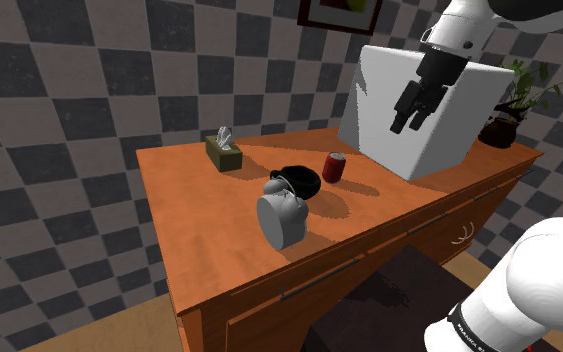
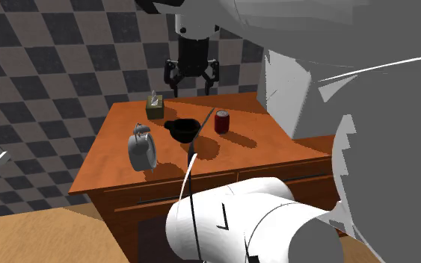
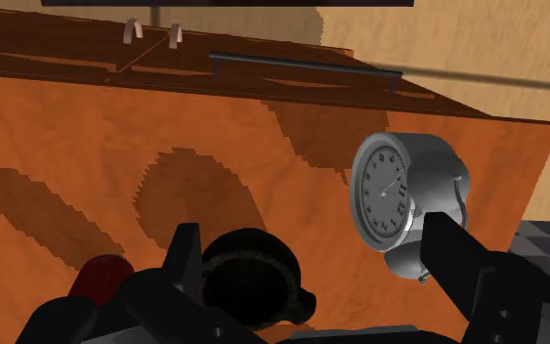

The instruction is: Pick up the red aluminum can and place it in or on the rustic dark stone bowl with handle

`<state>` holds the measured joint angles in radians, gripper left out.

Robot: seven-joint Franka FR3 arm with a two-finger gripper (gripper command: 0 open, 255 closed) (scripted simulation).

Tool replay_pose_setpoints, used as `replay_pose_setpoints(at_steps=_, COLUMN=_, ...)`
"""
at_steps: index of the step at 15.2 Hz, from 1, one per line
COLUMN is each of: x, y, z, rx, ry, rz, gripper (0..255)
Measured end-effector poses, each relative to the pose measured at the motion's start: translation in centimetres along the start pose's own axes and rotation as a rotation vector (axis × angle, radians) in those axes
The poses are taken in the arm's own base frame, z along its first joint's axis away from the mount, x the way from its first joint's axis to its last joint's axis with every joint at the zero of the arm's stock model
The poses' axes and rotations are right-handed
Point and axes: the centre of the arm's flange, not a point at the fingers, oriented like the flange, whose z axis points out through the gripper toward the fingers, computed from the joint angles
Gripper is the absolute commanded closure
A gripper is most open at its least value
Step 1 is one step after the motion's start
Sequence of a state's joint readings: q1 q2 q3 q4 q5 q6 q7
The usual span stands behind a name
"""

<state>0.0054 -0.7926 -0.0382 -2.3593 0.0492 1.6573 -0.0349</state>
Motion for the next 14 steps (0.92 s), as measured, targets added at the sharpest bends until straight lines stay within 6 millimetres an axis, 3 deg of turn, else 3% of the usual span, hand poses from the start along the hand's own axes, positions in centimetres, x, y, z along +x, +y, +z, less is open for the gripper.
replay_pose_setpoints(at_steps=3, x=1.0, y=0.8, z=0.9, rx=-0.003, ry=-0.003, rz=-0.003, gripper=0)
replay_pose_setpoints(at_steps=5, x=2.7, y=1.8, z=1.9, rx=-0.006, ry=-0.006, rz=-0.007, gripper=0)
replay_pose_setpoints(at_steps=14, x=10.3, y=7.9, z=9.0, rx=-0.026, ry=-0.023, rz=-0.029, gripper=0)
